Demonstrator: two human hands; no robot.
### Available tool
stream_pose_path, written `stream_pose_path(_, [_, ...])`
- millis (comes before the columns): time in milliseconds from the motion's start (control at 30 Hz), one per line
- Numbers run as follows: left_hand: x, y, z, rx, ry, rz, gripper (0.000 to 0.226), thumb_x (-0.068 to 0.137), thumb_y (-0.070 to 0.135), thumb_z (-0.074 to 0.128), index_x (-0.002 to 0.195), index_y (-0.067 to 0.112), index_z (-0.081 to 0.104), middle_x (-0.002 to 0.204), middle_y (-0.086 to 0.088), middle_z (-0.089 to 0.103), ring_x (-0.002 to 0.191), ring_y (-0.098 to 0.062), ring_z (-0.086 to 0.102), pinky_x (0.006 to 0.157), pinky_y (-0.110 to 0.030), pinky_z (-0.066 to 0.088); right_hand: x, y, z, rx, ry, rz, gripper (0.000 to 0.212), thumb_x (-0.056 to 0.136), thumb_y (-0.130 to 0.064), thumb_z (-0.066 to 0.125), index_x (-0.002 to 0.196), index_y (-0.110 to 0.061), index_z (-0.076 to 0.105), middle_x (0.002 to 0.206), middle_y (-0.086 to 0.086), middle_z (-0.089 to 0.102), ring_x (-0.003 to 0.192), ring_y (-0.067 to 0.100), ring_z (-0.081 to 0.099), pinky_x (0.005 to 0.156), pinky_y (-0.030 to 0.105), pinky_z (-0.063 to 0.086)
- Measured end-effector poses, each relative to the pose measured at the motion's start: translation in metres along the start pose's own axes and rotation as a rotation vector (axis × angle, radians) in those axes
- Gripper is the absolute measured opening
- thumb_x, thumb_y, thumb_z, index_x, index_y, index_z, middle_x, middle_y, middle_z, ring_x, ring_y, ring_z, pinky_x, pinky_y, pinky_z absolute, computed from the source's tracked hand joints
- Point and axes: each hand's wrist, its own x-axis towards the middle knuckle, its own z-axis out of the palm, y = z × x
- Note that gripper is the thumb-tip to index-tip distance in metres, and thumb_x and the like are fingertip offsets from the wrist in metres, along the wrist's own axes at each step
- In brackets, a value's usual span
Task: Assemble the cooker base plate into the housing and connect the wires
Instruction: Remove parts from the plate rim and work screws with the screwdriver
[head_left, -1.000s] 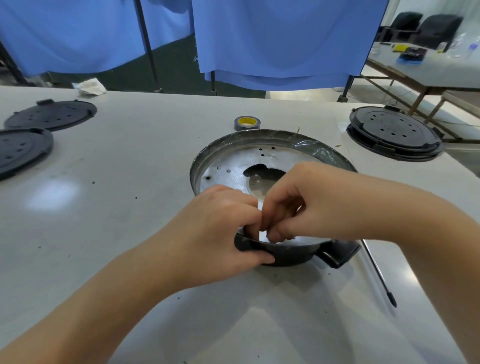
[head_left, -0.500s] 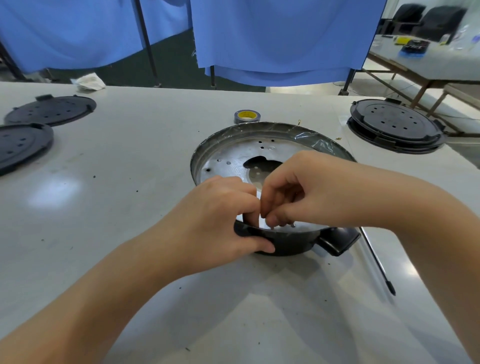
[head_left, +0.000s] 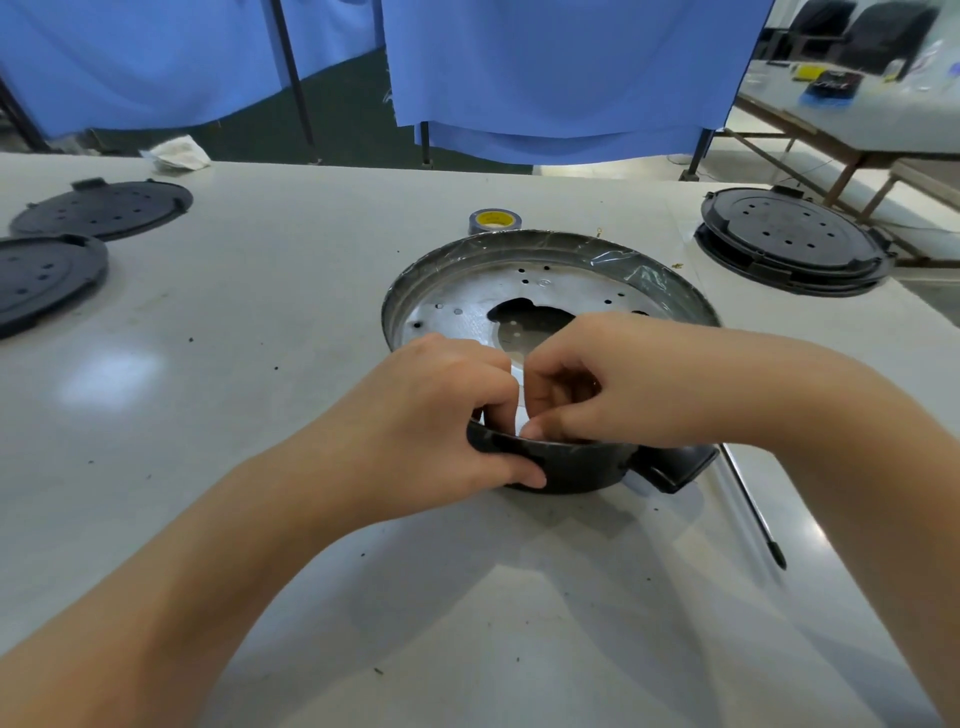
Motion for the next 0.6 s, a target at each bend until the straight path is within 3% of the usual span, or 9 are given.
stream_pose_path(167, [0.0004,-0.0022,-0.0014,0.023,0.017,0.024,0.036,0.060,0.046,0.079,0.057,0.015,0.059,0.061,0.014,0.046,0.059,-0.008,0.040,0.063,-0.031,0.034,0.0000,-0.0002,0.0008,0.005,-0.005,0.004,0.024,0.084,-0.041,0.065,0.065,-0.031,0.056,0.061,-0.021,0.055,0.053,-0.002,0.048,0.053,0.010,0.039])
stream_pose_path(300, [0.0002,-0.0034,-0.0005,0.021,0.020,0.022,0.036,0.061,0.047,0.079,0.057,0.019,0.056,0.061,0.015,0.046,0.059,-0.005,0.038,0.064,-0.029,0.035,-0.0010,0.0008,0.0006,0.012,-0.032,-0.003,0.015,0.085,-0.042,0.063,0.073,-0.034,0.064,0.065,-0.020,0.058,0.057,-0.001,0.050,0.054,0.012,0.041])
stream_pose_path(467, [-0.0004,-0.0053,-0.0010,0.017,-0.001,0.013,0.037,0.062,0.048,0.080,0.061,0.016,0.062,0.062,0.009,0.054,0.058,-0.010,0.047,0.065,-0.032,0.039,-0.0063,0.0028,-0.0069,0.039,-0.103,-0.023,0.009,0.086,-0.034,0.064,0.090,-0.039,0.071,0.083,-0.010,0.069,0.071,0.006,0.061,0.072,0.029,0.054])
stream_pose_path(600, [-0.0002,-0.0066,-0.0053,-0.044,-0.009,-0.004,0.032,0.063,0.044,0.082,0.062,0.016,0.066,0.065,0.011,0.058,0.061,-0.007,0.049,0.064,-0.030,0.040,-0.0045,0.0002,-0.0050,0.084,-0.055,-0.043,0.012,0.085,-0.030,0.066,0.087,-0.039,0.073,0.076,-0.022,0.068,0.071,-0.003,0.062,0.068,0.017,0.052])
